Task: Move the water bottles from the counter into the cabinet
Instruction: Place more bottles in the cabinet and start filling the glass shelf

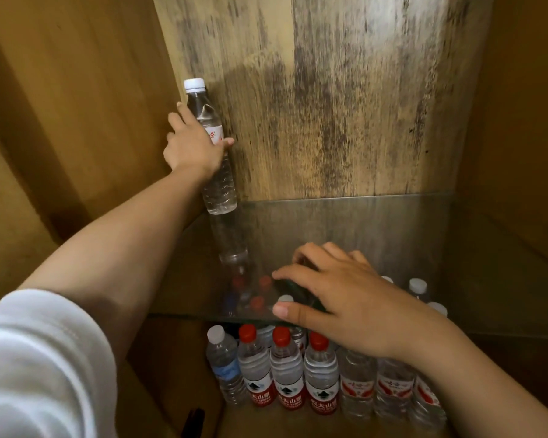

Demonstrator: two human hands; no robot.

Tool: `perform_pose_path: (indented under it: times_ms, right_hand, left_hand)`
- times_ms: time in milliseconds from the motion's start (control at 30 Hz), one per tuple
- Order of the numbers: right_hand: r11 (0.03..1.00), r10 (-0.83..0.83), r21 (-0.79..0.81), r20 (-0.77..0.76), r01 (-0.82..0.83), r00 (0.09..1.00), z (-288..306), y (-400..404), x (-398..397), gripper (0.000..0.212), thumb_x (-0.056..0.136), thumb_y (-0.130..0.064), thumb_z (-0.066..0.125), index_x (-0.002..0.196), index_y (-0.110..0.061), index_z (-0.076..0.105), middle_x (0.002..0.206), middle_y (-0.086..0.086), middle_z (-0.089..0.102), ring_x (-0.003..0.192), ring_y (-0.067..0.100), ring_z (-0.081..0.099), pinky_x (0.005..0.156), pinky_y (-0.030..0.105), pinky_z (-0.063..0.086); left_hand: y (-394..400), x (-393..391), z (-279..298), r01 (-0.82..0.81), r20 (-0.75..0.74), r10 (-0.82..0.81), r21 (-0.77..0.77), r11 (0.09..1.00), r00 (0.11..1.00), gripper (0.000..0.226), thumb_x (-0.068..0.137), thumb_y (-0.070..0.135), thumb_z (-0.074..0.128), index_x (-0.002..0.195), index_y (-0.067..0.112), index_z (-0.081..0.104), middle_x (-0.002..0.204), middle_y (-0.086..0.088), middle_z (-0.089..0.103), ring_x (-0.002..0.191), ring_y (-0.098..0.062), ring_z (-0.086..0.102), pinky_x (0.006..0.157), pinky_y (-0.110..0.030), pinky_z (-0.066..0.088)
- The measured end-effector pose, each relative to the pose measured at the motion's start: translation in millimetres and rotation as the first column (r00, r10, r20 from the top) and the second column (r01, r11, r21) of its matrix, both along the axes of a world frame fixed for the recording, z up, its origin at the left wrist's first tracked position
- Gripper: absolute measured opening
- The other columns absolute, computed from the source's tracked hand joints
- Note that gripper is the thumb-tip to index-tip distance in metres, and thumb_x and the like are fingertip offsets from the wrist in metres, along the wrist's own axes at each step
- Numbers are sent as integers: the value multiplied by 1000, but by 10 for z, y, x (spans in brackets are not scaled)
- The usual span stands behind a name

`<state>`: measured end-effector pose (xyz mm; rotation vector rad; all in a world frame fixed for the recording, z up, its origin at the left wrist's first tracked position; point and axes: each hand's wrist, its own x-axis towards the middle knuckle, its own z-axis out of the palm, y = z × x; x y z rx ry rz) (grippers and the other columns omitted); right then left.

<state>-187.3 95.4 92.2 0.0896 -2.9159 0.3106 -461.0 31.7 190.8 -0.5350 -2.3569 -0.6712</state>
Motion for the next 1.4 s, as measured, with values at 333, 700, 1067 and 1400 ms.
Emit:
perform_pose_path:
  times_ms: [333,700,1067,1400]
  right_hand:
    - [1000,-29,-9,86,30,996,-21,-3,6,73,75,-76,9,142,-46,14,155,-12,11,141,6,6,115,39,5]
    - [999,-21,-36,112,25,994,2,-3,6,78,71,-78,9,143,-46,14,155,-13,10,140,6,6,113,37,5]
    - [999,-19,-42,118,24,993,22,-11,16,76,74,-76,13,143,-45,17,155,-12,11,141,7,6,113,37,6]
    - [999,-21,-41,79,24,997,20,-19,8,81,70,-78,10,141,-43,24,152,-10,19,139,9,15,110,37,14]
  left_hand:
    - [-68,-81,-5,284,116,-301,145,948,947,96,84,16,66,148,13,-6,146,-16,20,123,-33,44,103,-42,37]
    - [46,-5,22,64,6,-64,-8,998,998,89,87,12,62,145,-6,-4,152,-18,11,134,-38,18,110,-38,26]
    - [110,-46,-101,-110,-147,86,-166,980,985,64,97,9,37,147,1,-2,155,-20,-2,137,-43,13,103,-48,35]
    - [-65,239,-222,86,52,-73,-313,946,996,81,88,4,54,149,16,1,154,-15,-21,143,-38,-12,109,-50,32]
